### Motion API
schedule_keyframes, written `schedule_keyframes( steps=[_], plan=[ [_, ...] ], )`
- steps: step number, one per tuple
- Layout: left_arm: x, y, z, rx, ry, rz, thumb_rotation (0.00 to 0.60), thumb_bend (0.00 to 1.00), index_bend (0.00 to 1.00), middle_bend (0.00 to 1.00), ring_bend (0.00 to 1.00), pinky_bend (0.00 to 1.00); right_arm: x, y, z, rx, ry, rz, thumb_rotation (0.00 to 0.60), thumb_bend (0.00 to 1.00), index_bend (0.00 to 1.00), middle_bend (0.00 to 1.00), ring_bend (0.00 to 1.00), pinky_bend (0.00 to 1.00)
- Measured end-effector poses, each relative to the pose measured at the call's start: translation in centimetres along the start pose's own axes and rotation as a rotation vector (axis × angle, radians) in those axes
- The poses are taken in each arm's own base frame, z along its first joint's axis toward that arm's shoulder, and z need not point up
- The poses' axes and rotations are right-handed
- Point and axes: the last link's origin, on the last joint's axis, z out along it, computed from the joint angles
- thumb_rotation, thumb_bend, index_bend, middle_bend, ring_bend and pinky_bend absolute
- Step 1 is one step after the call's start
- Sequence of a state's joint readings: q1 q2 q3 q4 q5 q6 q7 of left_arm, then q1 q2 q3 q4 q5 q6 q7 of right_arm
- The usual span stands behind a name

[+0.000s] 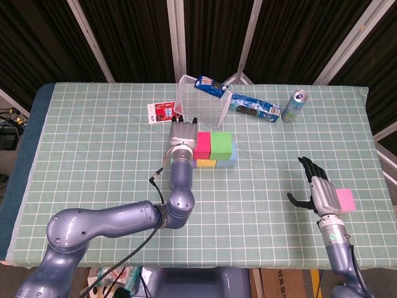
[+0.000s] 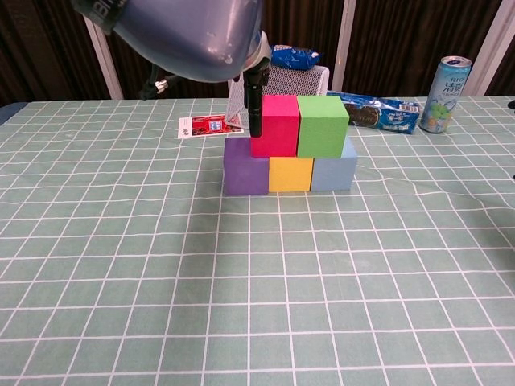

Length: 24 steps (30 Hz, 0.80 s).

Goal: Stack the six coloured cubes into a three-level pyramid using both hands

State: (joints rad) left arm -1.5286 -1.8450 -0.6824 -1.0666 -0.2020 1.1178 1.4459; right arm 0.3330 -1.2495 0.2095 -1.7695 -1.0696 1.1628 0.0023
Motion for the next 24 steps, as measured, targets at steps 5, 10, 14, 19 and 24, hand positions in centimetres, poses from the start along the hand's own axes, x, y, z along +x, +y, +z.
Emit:
schedule_keyframes(
  steps=[5, 10, 14, 19, 24],
  plan=[
    [-0.2, 0.03, 0.02, -0.005, -0.004, 0.0, 0.6, 0.16, 0.0, 0.23, 0.05, 0.05, -0.05, -0.01, -0.02, 0.001, -0.001, -0.001, 0.6, 0.32, 0.0, 0.0, 0.0, 0.0],
    [-0.43, 0.34, -0.02, -0.02, -0.008, -0.004, 0.6, 0.16, 0.0, 0.23, 0.05, 0.05, -0.04, -0.03, -0.04, 0.002, 0.001, 0.0, 0.6, 0.32, 0.0, 0.0, 0.0, 0.0],
    [-0.37, 0.47, -0.11, -0.025, -0.005, -0.003, 0.6, 0.16, 0.0, 0.24, 0.05, 0.05, -0.03, -0.04, -0.03, 0.002, 0.001, 0.0, 0.6, 0.32, 0.0, 0.0, 0.0, 0.0],
    [-0.37, 0.45, -0.19, -0.025, -0.006, -0.005, 0.6, 0.16, 0.0, 0.25, 0.05, 0.05, 0.04, -0.09, -0.06, 0.004, 0.001, 0.002, 0.6, 0.32, 0.0, 0.0, 0.0, 0.0],
    [-0.4, 0.42, -0.28, -0.026, -0.008, -0.006, 0.6, 0.16, 0.0, 0.25, 0.05, 0.05, 0.03, -0.1, -0.09, 0.005, 0.0, 0.001, 0.6, 0.32, 0.0, 0.0, 0.0, 0.0]
  ],
)
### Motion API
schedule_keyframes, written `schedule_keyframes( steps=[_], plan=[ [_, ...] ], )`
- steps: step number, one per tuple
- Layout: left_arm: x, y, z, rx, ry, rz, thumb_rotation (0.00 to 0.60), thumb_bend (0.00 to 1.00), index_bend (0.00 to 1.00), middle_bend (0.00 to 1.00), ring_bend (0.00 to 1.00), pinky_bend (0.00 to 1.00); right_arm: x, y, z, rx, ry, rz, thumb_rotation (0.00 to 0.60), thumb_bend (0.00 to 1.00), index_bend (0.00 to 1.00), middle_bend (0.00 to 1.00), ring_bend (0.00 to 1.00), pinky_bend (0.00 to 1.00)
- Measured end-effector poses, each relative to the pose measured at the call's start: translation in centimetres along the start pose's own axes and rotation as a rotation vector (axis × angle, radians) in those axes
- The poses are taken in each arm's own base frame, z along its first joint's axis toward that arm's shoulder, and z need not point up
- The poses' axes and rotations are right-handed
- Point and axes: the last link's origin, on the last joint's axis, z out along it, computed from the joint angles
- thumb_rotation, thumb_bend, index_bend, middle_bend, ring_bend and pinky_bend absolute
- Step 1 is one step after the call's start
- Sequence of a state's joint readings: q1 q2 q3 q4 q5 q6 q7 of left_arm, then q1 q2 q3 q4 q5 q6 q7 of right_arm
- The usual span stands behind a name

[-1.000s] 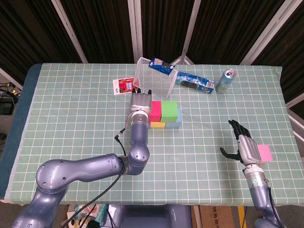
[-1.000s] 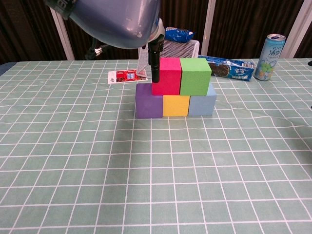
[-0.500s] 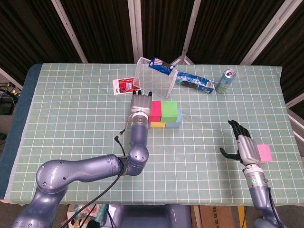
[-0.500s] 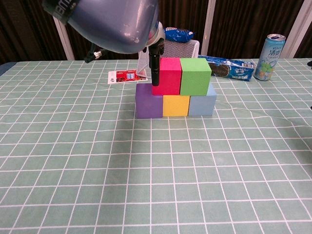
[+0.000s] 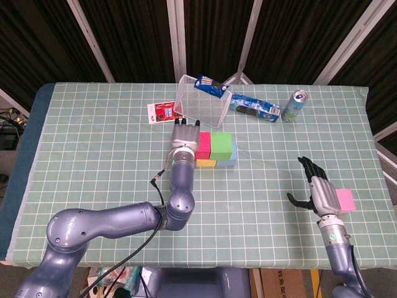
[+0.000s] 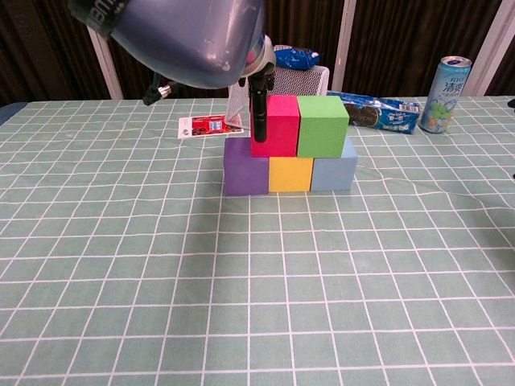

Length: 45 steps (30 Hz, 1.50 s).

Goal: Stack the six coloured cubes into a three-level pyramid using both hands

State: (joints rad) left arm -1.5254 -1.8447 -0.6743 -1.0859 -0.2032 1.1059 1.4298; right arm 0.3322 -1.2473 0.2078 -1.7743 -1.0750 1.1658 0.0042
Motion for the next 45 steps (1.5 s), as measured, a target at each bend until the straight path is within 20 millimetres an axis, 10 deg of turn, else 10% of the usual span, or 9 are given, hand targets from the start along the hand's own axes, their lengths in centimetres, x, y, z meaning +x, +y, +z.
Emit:
schedule_keyframes(
  steps=[45],
  plan=[
    [0.25, 0.12, -0.44, -0.029, 0.003, 0.0, 0.6, 0.16, 0.0, 0.27, 0.05, 0.05, -0.16, -0.11, -0.1, 0.001, -0.005, -0.002, 0.6, 0.32, 0.0, 0.0, 0.0, 0.0]
  ],
)
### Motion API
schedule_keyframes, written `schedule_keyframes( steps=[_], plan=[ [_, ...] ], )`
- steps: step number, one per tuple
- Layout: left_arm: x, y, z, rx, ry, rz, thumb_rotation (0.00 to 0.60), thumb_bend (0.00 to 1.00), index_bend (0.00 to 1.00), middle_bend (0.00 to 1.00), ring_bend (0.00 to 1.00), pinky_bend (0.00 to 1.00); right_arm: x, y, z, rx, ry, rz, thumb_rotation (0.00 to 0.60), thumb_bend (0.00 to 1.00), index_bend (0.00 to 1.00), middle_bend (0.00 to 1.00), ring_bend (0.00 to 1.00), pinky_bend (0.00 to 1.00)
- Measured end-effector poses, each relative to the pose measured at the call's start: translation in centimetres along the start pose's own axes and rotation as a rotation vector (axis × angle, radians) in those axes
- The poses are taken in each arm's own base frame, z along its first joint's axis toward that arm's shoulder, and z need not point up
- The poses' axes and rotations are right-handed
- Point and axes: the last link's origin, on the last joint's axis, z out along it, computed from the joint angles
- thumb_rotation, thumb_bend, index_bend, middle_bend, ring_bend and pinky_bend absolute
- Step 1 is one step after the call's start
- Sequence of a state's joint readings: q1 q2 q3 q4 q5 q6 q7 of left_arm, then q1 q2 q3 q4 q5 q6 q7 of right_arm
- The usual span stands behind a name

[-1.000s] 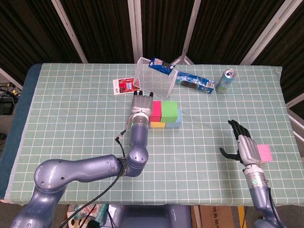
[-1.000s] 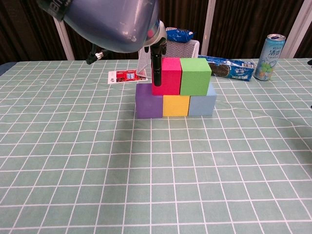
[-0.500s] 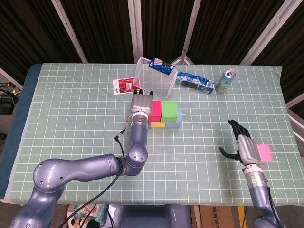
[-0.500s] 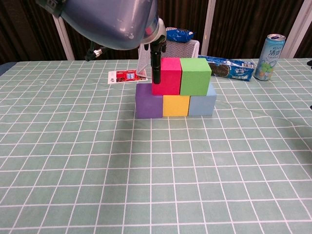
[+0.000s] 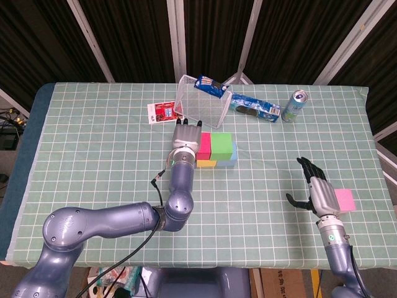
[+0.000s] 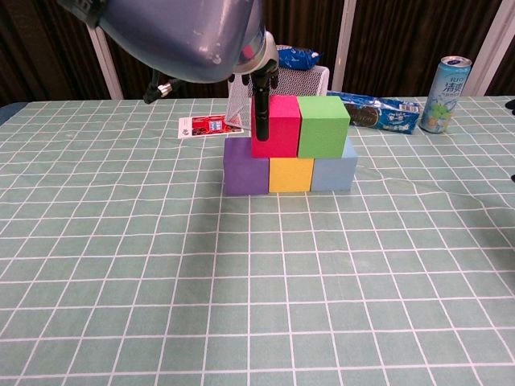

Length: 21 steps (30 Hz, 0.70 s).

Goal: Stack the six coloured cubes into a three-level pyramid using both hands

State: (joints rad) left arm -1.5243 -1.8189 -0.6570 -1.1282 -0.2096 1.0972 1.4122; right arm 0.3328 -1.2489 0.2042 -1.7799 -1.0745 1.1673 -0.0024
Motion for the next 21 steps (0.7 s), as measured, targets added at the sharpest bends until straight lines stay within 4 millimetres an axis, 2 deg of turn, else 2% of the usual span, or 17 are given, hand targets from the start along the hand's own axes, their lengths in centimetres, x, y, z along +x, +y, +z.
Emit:
schedule_keyframes(
  steps=[21],
  plan=[
    [-0.12, -0.09, 0.0, 0.003, -0.004, 0.0, 0.6, 0.16, 0.0, 0.27, 0.05, 0.05, -0.03, -0.03, 0.02, 0.001, -0.001, -0.001, 0.6, 0.32, 0.0, 0.0, 0.0, 0.0]
  ],
)
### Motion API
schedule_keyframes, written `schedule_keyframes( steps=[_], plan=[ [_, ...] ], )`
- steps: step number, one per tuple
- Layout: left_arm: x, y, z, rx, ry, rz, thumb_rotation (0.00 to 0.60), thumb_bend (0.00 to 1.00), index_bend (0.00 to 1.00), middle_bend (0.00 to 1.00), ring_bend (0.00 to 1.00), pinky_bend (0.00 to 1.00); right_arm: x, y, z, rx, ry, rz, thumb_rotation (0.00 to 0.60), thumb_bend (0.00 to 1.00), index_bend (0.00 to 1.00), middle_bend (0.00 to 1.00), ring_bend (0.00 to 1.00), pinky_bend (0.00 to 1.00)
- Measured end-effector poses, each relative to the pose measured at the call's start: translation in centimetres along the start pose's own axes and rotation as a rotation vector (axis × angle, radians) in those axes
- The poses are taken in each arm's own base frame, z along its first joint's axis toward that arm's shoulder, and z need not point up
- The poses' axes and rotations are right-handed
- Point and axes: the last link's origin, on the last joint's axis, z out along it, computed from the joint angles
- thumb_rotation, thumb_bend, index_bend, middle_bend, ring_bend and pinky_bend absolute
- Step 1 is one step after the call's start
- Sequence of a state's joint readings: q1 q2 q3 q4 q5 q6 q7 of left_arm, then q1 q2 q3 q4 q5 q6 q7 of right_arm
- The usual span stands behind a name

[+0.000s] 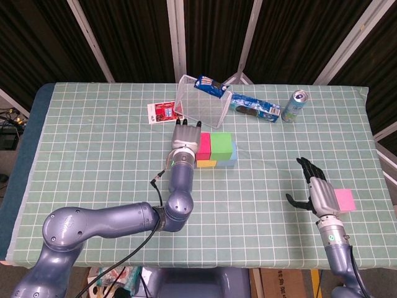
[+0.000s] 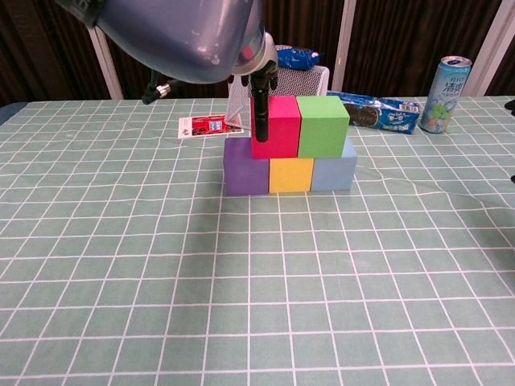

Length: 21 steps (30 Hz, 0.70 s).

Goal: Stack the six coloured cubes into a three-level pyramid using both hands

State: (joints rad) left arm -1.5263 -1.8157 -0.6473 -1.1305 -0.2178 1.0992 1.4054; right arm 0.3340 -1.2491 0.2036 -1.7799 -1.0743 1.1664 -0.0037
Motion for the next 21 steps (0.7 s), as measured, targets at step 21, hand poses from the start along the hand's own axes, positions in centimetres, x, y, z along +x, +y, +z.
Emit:
schedule_keyframes(
  steps=[21],
  plan=[
    [0.05, -0.03, -0.2, -0.007, 0.004, -0.004, 0.6, 0.16, 0.0, 0.25, 0.05, 0.05, 0.0, -0.06, -0.06, 0.003, 0.001, 0.001, 0.6, 0.32, 0.0, 0.0, 0.0, 0.0]
  ],
)
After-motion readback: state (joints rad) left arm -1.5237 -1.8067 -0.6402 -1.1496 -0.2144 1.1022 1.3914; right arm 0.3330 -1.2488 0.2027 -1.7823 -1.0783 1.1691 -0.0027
